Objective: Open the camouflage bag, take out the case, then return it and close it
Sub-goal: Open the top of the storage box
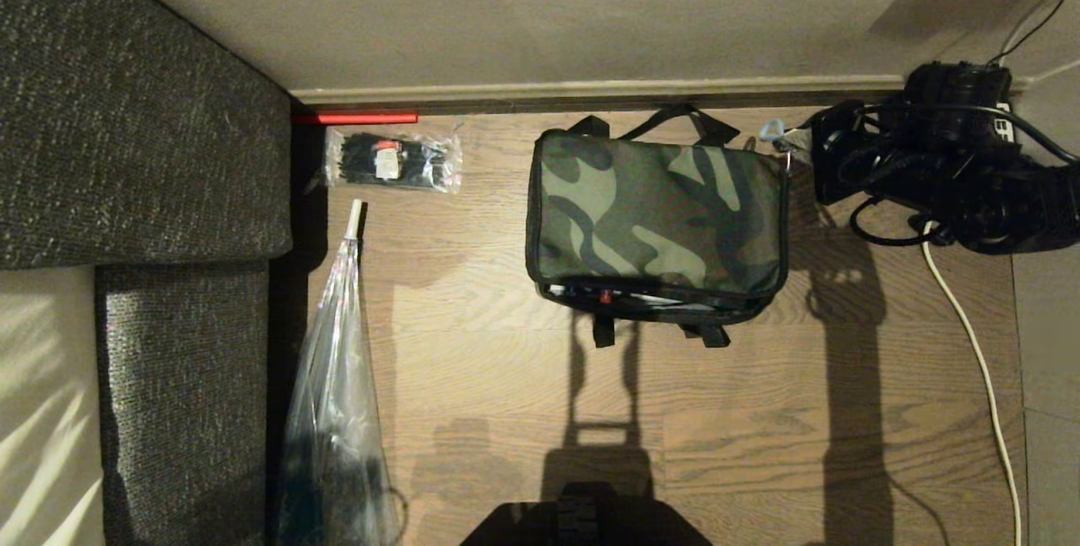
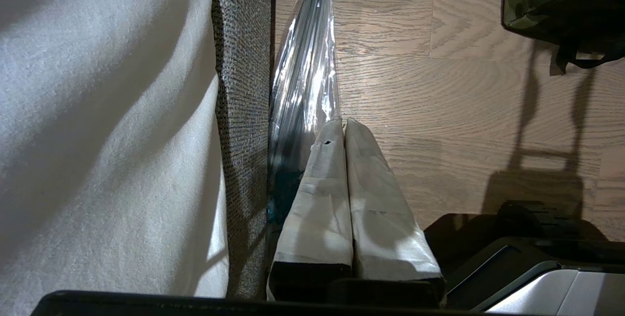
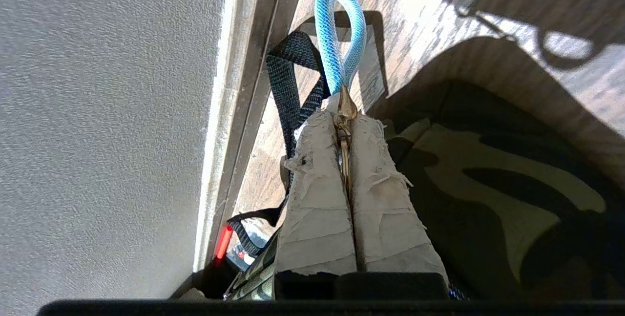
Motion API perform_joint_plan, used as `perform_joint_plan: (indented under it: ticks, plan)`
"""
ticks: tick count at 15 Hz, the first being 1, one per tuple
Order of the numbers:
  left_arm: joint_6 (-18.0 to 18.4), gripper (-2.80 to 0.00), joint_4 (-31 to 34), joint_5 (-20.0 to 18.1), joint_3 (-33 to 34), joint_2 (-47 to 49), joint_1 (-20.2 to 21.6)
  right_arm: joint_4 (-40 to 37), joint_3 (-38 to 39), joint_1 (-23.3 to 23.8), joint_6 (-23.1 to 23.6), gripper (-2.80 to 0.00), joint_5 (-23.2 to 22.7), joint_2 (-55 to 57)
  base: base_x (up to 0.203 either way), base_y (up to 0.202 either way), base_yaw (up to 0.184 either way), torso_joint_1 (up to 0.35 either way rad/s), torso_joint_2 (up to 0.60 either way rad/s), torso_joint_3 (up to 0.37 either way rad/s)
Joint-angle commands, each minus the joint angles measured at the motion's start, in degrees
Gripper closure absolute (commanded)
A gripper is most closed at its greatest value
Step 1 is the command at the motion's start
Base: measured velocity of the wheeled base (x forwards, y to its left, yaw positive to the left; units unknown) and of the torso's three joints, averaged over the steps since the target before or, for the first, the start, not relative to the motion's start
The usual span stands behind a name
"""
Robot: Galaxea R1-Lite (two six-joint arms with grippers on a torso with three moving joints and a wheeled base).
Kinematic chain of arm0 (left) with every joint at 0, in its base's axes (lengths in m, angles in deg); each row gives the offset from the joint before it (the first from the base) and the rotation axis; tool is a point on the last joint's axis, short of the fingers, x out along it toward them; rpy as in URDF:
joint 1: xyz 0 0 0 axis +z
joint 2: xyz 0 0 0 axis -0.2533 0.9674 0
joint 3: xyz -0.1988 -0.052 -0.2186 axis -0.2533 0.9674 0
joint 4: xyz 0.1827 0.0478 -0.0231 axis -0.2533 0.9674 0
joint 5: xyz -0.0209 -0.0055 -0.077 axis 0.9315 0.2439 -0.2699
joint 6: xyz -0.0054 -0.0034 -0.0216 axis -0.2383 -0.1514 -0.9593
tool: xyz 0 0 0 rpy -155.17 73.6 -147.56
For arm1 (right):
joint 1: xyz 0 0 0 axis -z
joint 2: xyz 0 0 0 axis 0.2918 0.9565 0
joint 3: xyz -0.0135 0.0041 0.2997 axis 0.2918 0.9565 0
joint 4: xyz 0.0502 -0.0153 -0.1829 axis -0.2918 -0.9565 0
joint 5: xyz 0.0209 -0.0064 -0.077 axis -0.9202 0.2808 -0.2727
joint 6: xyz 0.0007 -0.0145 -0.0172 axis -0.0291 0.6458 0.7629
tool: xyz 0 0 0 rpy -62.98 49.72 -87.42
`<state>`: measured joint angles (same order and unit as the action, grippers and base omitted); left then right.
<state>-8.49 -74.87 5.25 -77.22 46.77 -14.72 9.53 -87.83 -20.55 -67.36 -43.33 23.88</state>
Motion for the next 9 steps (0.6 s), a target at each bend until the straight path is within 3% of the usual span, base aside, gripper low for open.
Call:
perform_joint_plan:
  ticks: [1,9]
  plan:
    - [0.0,0.00,0.0,0.0,0.0,0.0,0.0,0.3,-1.0,0.0,-0.4,0.00,-0.9,0.8,0.000,0.000,0.000,0.000,0.00,0.000]
    - [0.0,0.00,0.0,0.0,0.0,0.0,0.0,5.7,0.0,-0.1,2.5,0.00,-2.7,1.1,0.000,0.000,0.000,0.000,0.00,0.000]
